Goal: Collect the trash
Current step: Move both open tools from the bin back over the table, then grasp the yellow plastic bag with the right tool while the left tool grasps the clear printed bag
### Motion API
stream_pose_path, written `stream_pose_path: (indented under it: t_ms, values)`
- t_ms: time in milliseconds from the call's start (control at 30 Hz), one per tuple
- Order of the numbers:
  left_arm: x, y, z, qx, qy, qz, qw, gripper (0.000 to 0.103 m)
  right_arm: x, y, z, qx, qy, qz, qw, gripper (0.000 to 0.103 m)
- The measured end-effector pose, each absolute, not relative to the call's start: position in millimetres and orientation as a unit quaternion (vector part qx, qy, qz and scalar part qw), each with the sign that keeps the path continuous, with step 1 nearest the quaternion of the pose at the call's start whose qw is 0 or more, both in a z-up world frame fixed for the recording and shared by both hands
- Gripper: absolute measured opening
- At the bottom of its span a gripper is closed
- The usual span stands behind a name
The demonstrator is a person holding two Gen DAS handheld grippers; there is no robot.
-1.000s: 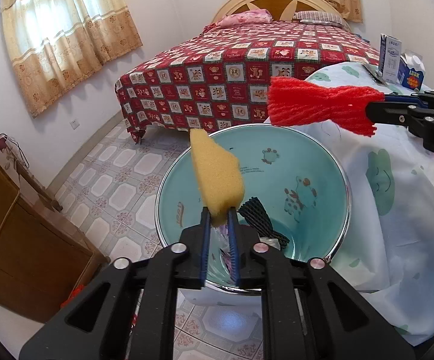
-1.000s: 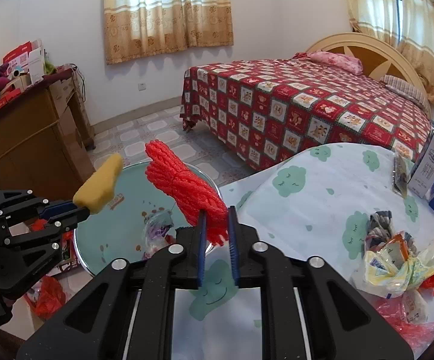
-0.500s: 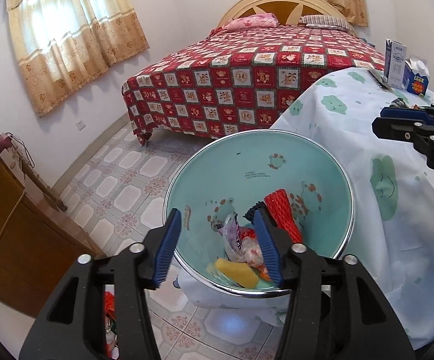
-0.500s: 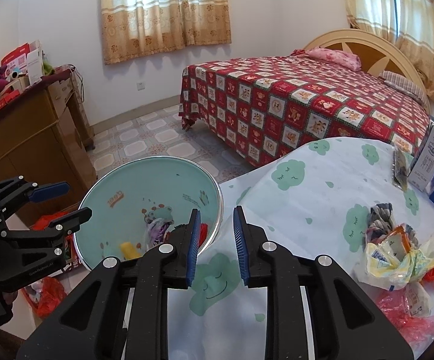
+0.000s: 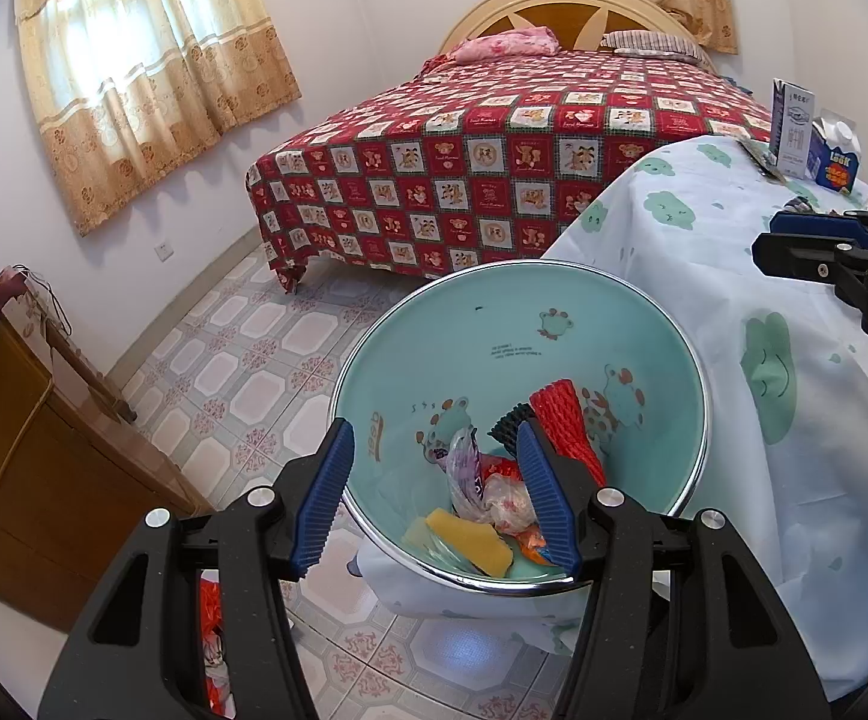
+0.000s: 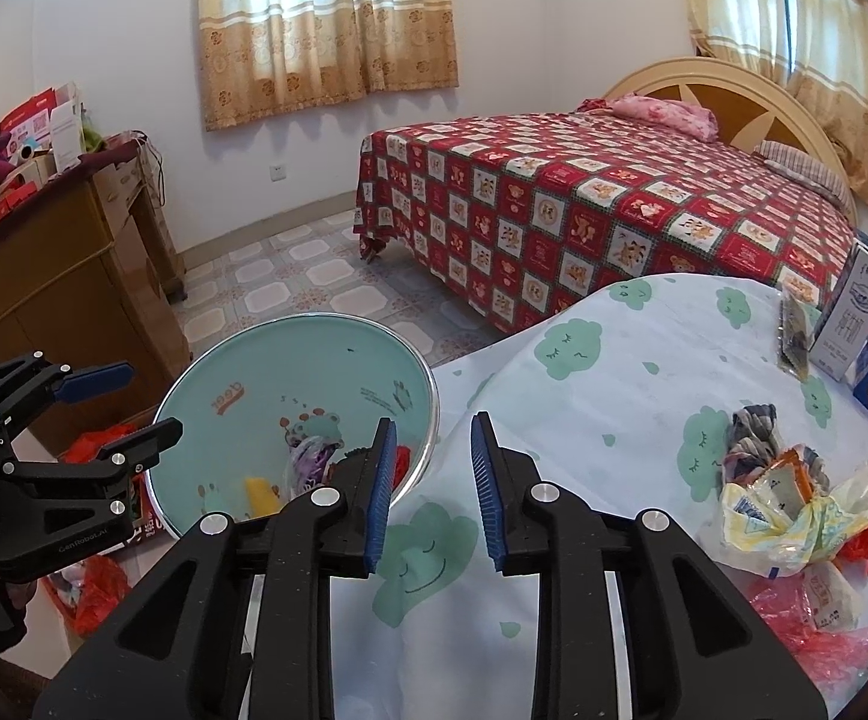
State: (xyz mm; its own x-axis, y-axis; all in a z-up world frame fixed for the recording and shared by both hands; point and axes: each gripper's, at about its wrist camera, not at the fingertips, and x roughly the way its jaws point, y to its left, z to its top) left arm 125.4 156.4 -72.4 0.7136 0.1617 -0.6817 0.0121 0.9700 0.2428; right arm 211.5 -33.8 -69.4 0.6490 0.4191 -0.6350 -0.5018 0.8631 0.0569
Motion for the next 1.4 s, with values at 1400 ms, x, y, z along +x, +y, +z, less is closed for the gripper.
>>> stream_pose_path:
  t_ms: [1400]
  values:
    - [89.4,78.2,-83.7,0.140,0.371,-0.035,0.917,0.073,90.8,-203.2,-102.0,0.019,0.358,0.082,0.930,0.036]
